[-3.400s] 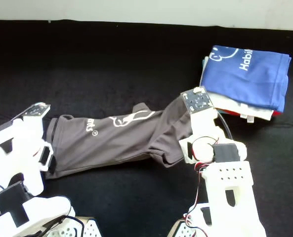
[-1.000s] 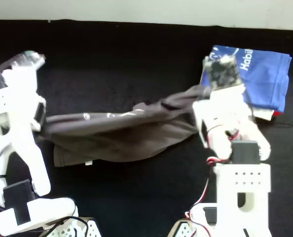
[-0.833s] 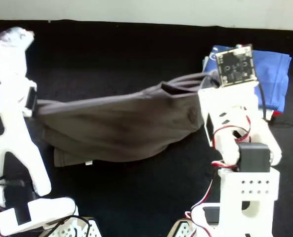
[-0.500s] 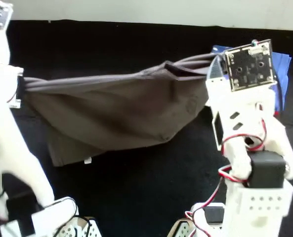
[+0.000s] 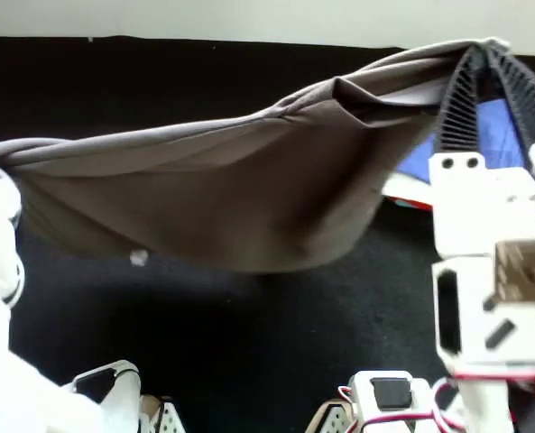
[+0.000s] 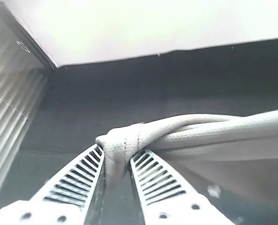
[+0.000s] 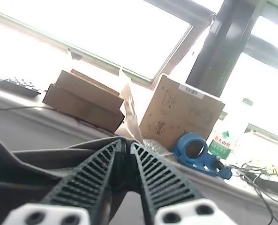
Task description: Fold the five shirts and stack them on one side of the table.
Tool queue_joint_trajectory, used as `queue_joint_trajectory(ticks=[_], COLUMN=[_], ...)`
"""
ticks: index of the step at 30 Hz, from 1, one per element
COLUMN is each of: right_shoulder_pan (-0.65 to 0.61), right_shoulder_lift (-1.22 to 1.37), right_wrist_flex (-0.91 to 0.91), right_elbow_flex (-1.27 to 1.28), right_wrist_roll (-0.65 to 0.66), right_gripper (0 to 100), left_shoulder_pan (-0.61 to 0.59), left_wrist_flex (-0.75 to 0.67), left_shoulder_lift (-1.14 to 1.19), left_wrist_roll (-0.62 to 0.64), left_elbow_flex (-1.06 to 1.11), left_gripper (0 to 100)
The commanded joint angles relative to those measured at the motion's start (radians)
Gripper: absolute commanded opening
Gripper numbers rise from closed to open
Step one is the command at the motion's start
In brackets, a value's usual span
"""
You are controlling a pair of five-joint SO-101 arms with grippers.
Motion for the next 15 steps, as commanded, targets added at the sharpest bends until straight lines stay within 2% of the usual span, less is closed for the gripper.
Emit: queue_joint_trajectory(ticks=[1, 9, 15], right_shoulder_pan=[0.018, 0.018, 0.012], right_shoulder_lift=[-0.008, 0.002, -0.007], right_wrist_flex=[0.048, 0.196, 0.275], right_elbow_flex=[-0.134, -0.214, 0.130], right_wrist_roll=[0.014, 0.011, 0.006], right_gripper=[0.7, 0.7, 0.7], left_shoulder_pan=[0.007, 0.012, 0.012], left_wrist_flex=[-0.051, -0.054, -0.057], left_shoulder_lift=[-0.028, -0.031, -0.033], left_wrist_roll=[0.011, 0.011, 0.009], left_elbow_flex=[-0.019, 0.008, 0.237], left_gripper=[1, 1, 1])
